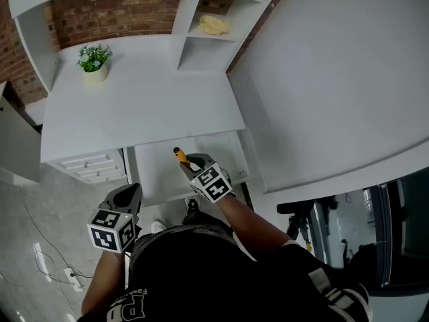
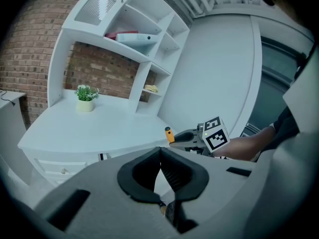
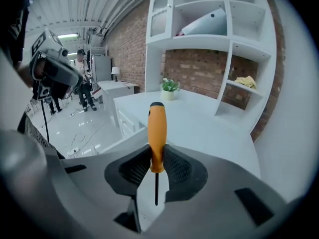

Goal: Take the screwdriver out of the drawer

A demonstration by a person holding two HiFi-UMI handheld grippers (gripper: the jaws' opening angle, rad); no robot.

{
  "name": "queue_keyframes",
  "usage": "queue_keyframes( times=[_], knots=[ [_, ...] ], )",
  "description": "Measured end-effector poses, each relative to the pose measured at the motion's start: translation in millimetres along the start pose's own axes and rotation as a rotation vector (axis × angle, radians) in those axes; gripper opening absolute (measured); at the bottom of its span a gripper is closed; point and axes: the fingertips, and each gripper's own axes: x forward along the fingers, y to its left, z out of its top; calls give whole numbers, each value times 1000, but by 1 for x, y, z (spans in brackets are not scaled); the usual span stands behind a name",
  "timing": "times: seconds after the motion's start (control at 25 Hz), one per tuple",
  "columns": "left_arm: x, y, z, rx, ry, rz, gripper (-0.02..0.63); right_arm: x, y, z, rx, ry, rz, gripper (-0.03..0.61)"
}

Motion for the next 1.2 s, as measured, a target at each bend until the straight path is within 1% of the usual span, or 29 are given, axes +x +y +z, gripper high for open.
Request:
queue_keyframes(
  times=[0.24,0.4,0.56,0.76,0.92,1.2],
  knots=[
    [-10,-13,13,17,-34,-40,15,-45,11,40,80,-135,-24,78],
    [-12,-25,26,39,-59,-69,15,-78,17,65,107,-239,-19,78],
    [-14,-45,37,52,-89,-87,15,-111,16,79,149,-328,-1,80],
    [-15,-72,41,56,-117,-87,15,-151,10,85,214,-415,35,80],
    [-9,-96,43,42,-139,-82,15,-183,6,79,264,-464,82,81],
    [1,-156,44,49,-175,-71,15,-235,-4,51,265,-498,115,83]
  ],
)
